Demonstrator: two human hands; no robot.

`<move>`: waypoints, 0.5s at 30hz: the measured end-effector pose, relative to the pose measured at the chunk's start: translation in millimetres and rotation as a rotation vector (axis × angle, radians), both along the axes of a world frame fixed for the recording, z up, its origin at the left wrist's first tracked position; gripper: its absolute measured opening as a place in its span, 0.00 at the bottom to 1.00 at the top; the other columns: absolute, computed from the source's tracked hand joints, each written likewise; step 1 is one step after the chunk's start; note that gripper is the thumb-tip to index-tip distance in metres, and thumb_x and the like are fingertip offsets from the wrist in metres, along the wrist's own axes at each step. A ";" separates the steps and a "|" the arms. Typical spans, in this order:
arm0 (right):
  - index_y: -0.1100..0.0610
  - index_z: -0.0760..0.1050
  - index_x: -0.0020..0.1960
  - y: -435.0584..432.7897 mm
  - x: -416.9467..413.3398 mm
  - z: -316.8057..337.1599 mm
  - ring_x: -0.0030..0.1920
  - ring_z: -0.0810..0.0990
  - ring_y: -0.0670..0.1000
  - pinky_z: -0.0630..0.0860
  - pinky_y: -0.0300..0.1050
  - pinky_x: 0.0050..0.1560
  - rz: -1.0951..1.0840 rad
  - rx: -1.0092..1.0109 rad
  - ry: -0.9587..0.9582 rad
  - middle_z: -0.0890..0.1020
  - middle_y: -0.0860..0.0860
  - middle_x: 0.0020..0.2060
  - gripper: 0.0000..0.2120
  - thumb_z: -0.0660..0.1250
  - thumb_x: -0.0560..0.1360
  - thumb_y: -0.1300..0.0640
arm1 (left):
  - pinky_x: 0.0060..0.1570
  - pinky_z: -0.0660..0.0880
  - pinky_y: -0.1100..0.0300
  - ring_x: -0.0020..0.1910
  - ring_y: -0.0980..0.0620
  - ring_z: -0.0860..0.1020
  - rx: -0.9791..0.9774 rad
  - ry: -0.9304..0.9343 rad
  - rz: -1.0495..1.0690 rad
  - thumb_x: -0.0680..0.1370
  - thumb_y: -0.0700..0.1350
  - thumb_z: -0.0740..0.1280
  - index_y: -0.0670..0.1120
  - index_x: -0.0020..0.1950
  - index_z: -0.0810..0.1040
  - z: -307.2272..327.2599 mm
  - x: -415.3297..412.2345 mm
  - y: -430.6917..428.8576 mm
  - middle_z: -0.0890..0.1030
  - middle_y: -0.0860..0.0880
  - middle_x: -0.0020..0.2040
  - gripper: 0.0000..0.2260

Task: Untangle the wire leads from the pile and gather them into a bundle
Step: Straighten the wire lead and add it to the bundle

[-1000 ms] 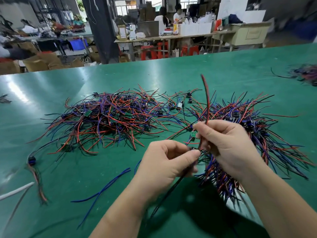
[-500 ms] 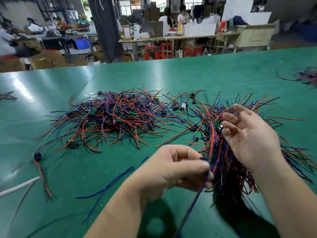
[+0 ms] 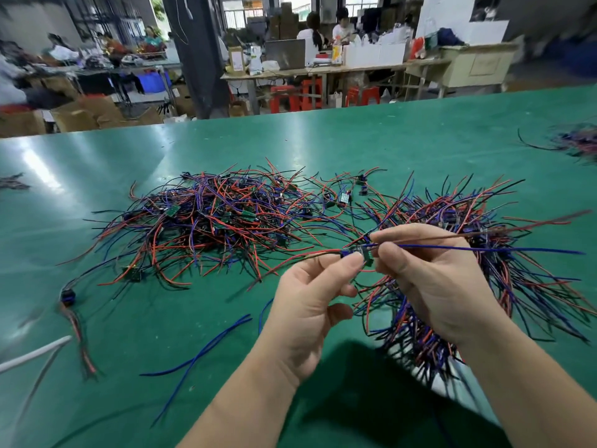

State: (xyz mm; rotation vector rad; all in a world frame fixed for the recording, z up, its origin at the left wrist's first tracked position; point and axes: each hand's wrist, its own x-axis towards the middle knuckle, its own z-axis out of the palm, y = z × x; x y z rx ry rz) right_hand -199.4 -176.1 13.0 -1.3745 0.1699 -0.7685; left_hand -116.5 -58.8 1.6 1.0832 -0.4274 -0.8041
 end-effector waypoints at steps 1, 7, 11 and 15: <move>0.52 0.85 0.37 0.4 1.3 -0.6 0.30 0.79 0.44 0.75 0.32 0.32 0.008 0.081 -0.003 0.83 0.49 0.30 0.07 0.73 0.60 0.52 | 0.26 0.69 0.67 0.28 0.60 0.73 -0.009 -0.072 0.008 0.65 0.47 0.73 0.52 0.33 0.82 -2.3 -2.2 -1.3 0.78 0.54 0.33 0.02; 0.55 0.82 0.33 -3.2 4.9 5.6 0.27 0.75 0.49 0.75 0.43 0.34 0.074 0.430 0.008 0.76 0.51 0.31 0.10 0.64 0.68 0.53 | 0.34 0.74 0.61 0.35 0.60 0.77 0.033 -0.649 0.011 0.72 0.41 0.65 0.55 0.45 0.83 -12.6 -12.0 -4.4 0.83 0.56 0.42 0.11; 0.54 0.80 0.32 -7.0 2.7 8.3 0.30 0.75 0.47 0.76 0.41 0.30 0.151 0.562 -0.052 0.77 0.50 0.31 0.11 0.63 0.69 0.54 | 0.22 0.73 0.63 0.23 0.53 0.75 0.098 -0.148 -0.075 0.80 0.48 0.61 0.46 0.45 0.80 0.5 -12.5 -10.7 0.81 0.47 0.32 0.11; 0.57 0.80 0.38 -9.0 -1.6 6.8 0.29 0.75 0.46 0.75 0.38 0.30 0.304 0.579 -0.082 0.76 0.50 0.31 0.08 0.65 0.69 0.54 | 0.22 0.73 0.65 0.20 0.53 0.75 0.033 0.240 -0.167 0.68 0.64 0.61 0.44 0.33 0.83 4.7 1.5 -2.9 0.81 0.47 0.29 0.24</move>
